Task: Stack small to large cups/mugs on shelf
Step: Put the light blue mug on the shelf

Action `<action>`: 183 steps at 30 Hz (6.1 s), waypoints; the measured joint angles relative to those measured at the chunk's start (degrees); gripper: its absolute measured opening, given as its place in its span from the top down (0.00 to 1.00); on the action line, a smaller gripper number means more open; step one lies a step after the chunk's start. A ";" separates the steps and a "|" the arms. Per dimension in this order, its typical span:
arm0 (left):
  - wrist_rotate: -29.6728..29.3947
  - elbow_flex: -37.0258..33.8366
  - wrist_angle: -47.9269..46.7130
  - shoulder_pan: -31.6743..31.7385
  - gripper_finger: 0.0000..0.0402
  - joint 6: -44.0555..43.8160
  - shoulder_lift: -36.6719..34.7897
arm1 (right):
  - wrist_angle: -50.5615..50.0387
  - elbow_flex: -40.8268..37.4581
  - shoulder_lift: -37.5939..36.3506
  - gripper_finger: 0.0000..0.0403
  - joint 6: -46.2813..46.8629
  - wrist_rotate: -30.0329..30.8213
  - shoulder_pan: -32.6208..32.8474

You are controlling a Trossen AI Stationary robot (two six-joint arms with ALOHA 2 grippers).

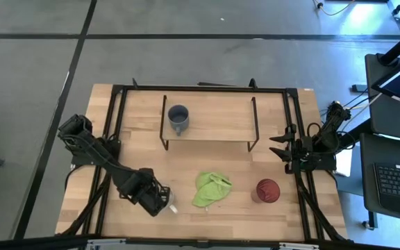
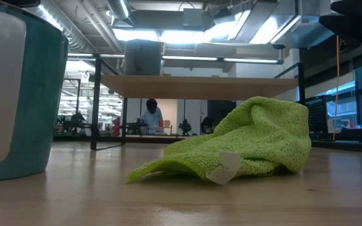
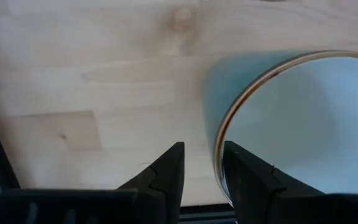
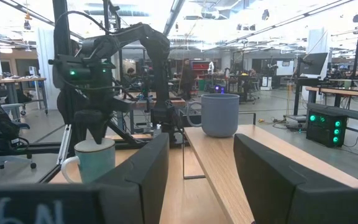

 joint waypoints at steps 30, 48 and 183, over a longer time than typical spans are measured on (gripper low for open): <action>-7.30 0.11 -3.41 6.88 0.96 41.11 1.64 | -0.03 0.00 0.00 0.55 0.01 0.00 0.01; -6.86 -0.20 -3.67 7.71 0.79 43.73 -0.95 | -0.02 0.00 0.02 0.55 0.01 0.00 0.00; -0.67 58.95 -20.13 54.02 0.96 75.98 19.23 | -0.53 0.02 0.02 0.55 0.02 -0.58 0.01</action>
